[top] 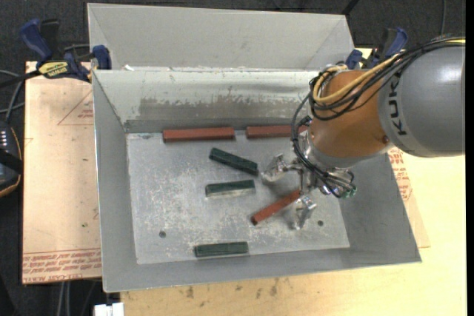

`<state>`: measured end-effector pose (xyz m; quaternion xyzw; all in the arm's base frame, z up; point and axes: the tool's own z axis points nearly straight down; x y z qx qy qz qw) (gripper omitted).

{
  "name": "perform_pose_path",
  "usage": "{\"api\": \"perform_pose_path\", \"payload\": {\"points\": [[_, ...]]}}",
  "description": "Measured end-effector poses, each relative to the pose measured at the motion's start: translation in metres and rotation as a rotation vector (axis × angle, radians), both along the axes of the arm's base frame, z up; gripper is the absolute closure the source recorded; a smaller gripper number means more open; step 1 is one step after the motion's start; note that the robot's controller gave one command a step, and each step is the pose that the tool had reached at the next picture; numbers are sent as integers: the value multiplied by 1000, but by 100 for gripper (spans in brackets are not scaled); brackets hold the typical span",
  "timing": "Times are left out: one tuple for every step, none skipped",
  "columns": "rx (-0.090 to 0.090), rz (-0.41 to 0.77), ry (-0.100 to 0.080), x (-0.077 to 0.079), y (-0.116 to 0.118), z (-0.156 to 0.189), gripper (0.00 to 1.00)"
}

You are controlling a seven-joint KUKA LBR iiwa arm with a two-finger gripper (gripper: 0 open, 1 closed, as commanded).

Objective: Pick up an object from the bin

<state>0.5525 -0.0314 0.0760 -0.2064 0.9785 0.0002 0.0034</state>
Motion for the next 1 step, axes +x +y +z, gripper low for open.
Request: {"api": "perform_pose_path", "payload": {"points": [[1,5,-23,12,1,-7,100]]}}
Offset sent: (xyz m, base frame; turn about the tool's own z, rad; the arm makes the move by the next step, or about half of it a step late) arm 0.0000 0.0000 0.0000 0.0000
